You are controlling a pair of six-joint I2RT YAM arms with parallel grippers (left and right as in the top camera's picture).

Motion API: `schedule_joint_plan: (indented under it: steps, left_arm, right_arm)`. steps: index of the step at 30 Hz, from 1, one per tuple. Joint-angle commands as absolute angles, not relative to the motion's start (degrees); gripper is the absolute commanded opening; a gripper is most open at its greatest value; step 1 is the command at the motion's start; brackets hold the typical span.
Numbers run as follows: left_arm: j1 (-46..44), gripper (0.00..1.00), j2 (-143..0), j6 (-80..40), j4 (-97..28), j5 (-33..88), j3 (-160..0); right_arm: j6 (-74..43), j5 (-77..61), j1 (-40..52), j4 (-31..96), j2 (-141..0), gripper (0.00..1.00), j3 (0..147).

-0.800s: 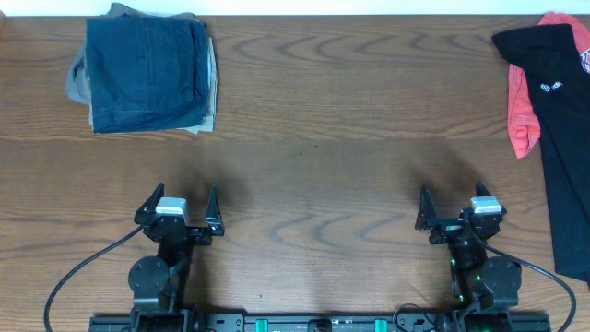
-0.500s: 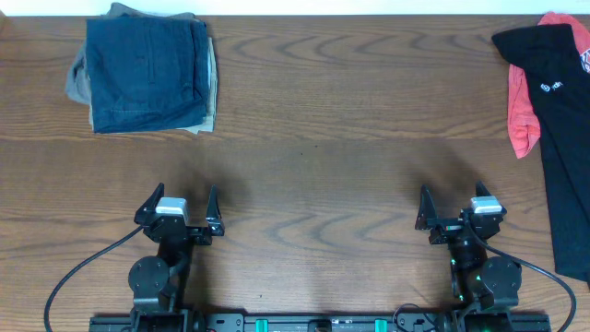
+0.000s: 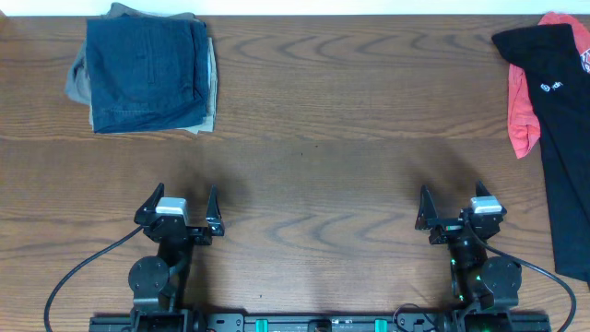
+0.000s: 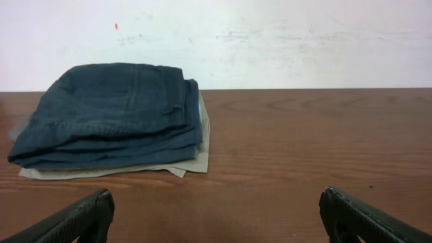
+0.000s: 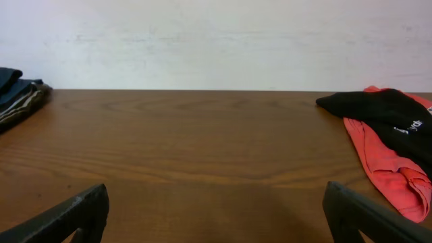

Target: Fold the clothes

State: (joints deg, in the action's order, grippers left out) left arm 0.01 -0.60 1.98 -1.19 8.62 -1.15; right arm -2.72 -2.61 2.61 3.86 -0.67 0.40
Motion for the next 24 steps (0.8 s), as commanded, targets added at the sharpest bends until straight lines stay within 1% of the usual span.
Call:
schedule_joint_plan:
  steps: [1, 24]
  left_arm:
    - [0.3, 0.98, -0.2, 2.8, -3.2, 9.5, -0.2]
    - [0.3, 0.98, -0.2, 2.8, -3.2, 9.5, -0.2]
  right_arm:
    - [-2.1, -2.2, 3.0, 4.1, -0.3, 0.99, 0.3]
    - [-2.1, -2.2, 3.0, 3.1, -0.3, 0.99, 0.3]
